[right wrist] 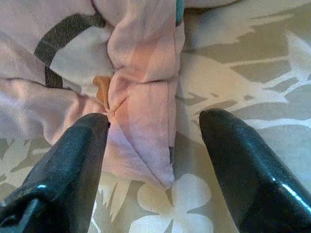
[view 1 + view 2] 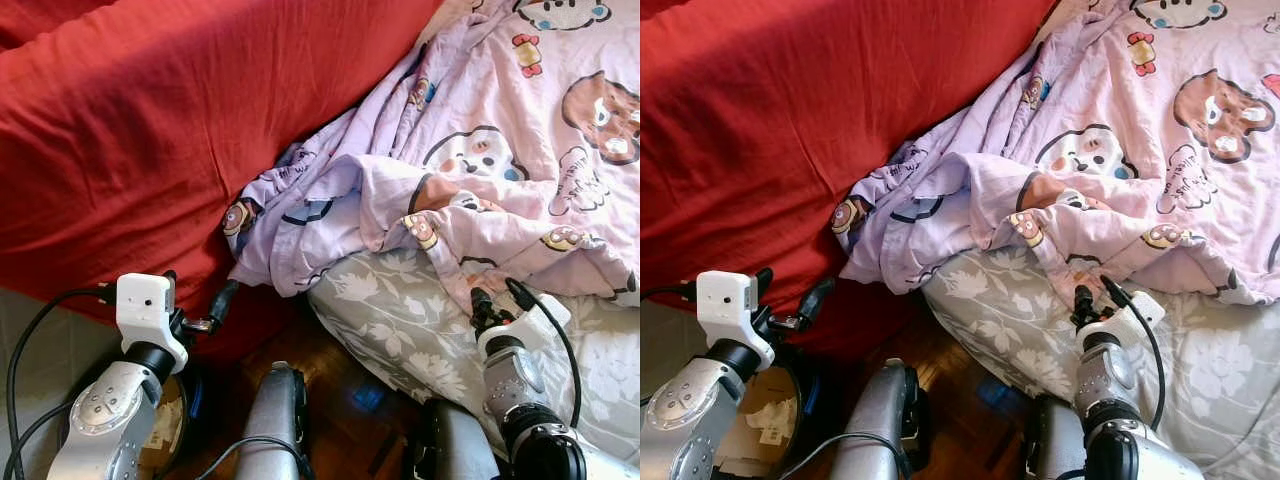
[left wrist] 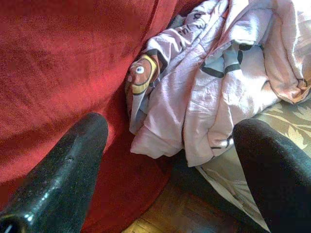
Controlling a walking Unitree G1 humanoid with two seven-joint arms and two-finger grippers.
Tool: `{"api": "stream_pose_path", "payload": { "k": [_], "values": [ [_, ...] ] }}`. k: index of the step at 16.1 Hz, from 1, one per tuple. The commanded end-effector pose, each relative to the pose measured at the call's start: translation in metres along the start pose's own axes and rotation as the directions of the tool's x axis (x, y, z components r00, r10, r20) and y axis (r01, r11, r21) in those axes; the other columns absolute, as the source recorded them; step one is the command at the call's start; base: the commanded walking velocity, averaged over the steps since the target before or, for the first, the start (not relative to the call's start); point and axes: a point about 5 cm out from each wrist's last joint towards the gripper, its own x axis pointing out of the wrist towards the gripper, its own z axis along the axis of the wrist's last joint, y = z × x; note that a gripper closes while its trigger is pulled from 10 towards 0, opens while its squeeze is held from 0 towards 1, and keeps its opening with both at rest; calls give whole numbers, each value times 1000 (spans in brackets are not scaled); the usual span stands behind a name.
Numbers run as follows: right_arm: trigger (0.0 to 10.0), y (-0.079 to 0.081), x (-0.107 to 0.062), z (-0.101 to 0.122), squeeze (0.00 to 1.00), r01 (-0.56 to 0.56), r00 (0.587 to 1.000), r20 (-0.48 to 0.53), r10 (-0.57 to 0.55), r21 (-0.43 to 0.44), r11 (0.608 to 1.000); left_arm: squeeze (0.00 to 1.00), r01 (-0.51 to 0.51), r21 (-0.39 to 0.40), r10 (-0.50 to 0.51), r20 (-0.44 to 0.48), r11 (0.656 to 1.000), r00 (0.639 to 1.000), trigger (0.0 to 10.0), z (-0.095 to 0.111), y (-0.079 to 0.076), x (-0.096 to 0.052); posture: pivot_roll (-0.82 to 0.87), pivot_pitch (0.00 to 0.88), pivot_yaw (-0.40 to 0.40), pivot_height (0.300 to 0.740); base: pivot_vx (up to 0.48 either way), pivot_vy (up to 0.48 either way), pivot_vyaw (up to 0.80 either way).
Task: Clean up the room
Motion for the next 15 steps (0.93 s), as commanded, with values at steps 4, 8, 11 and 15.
{"api": "stream_pose_path", "payload": {
  "k": [4,8,11,15],
  "values": [
    [10000,3,-4,-19,0,-3,996,-93,-4,-73,997,0,-14,24,15,-34,1000,999,10000,-1,5,-10,282,393,133,642,0,0,0],
    [0,8,-3,-19,0,-20,995,-95,14,-63,998,0,-13,28,14,-48,1000,999,10000,-2,5,-14,288,407,140,642,0,0,0],
    [0,8,-3,-19,0,-23,995,-95,17,-66,998,0,-14,27,15,-55,1000,998,10000,-3,5,-16,287,411,140,642,0,0,0],
    [0,2,-4,-20,0,-6,995,-101,-2,-73,997,0,-13,25,15,-62,1000,998,10000,-3,4,-18,287,417,138,642,0,0,0]
  ]
}}
